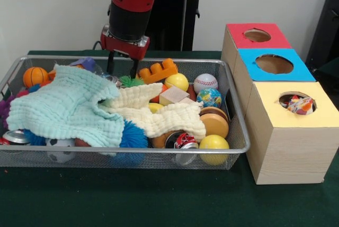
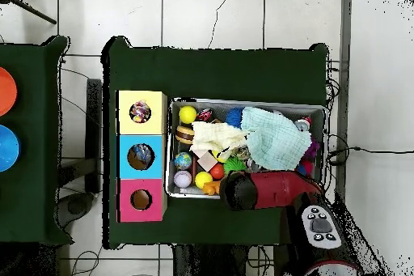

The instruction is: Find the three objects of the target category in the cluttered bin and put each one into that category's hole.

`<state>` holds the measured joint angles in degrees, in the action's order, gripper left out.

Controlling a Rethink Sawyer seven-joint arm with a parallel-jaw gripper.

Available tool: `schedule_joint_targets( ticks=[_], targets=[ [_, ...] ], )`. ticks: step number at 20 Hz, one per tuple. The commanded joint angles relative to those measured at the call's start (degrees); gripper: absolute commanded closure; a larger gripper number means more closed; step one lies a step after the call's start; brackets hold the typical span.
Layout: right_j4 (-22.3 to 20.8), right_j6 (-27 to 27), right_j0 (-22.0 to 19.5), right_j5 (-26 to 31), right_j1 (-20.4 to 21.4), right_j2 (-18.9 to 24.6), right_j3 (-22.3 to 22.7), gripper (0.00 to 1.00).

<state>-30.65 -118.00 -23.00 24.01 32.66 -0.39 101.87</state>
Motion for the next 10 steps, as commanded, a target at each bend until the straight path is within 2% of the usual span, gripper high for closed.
schedule_joint_targets(
  ticks=[1,10],
  targets=[
    [4.63,-3.86,-0.03,7.18,1.30,1.51,0.34,0.00],
    [3.44,-4.20,2.23,6.52,-1.29,-1.64,-3.27,0.00]
  ],
)
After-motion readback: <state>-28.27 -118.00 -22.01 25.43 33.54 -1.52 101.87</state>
